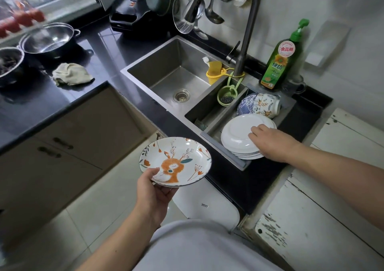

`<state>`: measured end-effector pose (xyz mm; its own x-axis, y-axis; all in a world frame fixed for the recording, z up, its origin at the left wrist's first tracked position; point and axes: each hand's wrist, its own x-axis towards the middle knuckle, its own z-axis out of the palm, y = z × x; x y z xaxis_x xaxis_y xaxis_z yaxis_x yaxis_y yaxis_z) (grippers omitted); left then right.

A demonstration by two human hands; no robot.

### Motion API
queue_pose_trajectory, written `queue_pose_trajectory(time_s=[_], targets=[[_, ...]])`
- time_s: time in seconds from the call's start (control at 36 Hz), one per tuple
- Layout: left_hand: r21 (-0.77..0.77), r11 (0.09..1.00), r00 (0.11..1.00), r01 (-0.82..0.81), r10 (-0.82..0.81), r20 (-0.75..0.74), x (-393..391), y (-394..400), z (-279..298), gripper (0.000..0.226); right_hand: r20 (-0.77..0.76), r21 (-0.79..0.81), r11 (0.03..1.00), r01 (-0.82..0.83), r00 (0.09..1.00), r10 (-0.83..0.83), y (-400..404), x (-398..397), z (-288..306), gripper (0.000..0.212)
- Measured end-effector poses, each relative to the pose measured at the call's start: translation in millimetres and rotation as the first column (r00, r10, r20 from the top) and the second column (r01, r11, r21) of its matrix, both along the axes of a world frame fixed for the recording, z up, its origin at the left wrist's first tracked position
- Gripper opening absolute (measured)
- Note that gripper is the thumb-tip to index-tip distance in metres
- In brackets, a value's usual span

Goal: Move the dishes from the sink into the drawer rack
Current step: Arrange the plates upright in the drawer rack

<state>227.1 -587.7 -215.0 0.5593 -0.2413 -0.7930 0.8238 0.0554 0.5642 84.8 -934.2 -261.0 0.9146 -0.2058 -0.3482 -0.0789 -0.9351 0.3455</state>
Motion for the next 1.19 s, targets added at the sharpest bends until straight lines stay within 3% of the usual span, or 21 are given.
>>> queue_pose_trajectory(time_s=[0.22,0.33,0.42,0.5,0.58,0.64,0.69,0.72,0.75,0.81,0.89,1.06,1.19], targets=[[0.015,1.000,1.000,0.006,-0.006,0.006,2,-4,0,0.043,0.157,-0.141,0.988,0.066,0.987,-0.043,16,-5,3,0.037],[0.018,1.000,1.000,0.011,-0.011,-0.002,2,-5,2,0.042,0.224,-0.199,0.977,0.077,0.974,-0.031,19,1,1,0.028],[0.023,1.000,1.000,0.010,-0.010,0.001,2,-5,2,0.041,0.355,-0.164,0.982,0.094,0.934,-0.031,17,12,19,0.019],[0.016,1.000,1.000,0.002,-0.002,0.000,1,-6,2,0.039,0.502,-0.005,0.990,0.139,0.857,-0.118,20,13,40,0.018],[0.008,1.000,1.000,0.000,0.000,-0.009,2,-6,1,0.038,0.674,0.315,0.912,0.263,0.615,-0.410,37,5,60,0.020],[-0.001,1.000,1.000,-0.003,0.003,-0.010,2,-5,0,0.041,0.667,0.596,0.748,0.292,0.338,-0.664,54,4,70,0.020],[-0.003,1.000,1.000,-0.012,0.012,-0.003,2,-3,0,0.042,0.442,0.884,0.433,0.174,-0.015,-0.897,73,9,74,0.021],[0.002,1.000,1.000,-0.022,0.022,-0.005,2,0,0,0.042,0.243,0.970,0.244,0.018,-0.147,-0.959,84,12,73,0.030],[0.007,0.999,0.999,-0.032,0.032,-0.010,1,2,0,0.044,0.024,0.983,0.062,-0.171,-0.213,-0.977,95,15,70,0.040],[0.020,0.998,0.998,-0.055,0.055,-0.015,1,9,0,0.050,-0.317,0.883,-0.213,-0.419,-0.194,-0.928,121,21,59,0.055],[0.044,0.996,0.997,-0.080,0.080,0.002,2,26,1,0.051,-0.558,0.753,-0.447,-0.482,-0.108,-0.823,156,28,40,0.056],[0.127,0.976,0.983,-0.179,0.174,0.049,17,88,-5,0.057,-0.670,0.698,-0.633,-0.336,0.007,-0.743,221,60,20,0.030],[0.203,0.921,0.940,-0.333,0.342,-0.012,19,150,-17,0.051,-0.627,0.746,-0.646,-0.160,0.156,-0.763,273,93,21,0.030]])
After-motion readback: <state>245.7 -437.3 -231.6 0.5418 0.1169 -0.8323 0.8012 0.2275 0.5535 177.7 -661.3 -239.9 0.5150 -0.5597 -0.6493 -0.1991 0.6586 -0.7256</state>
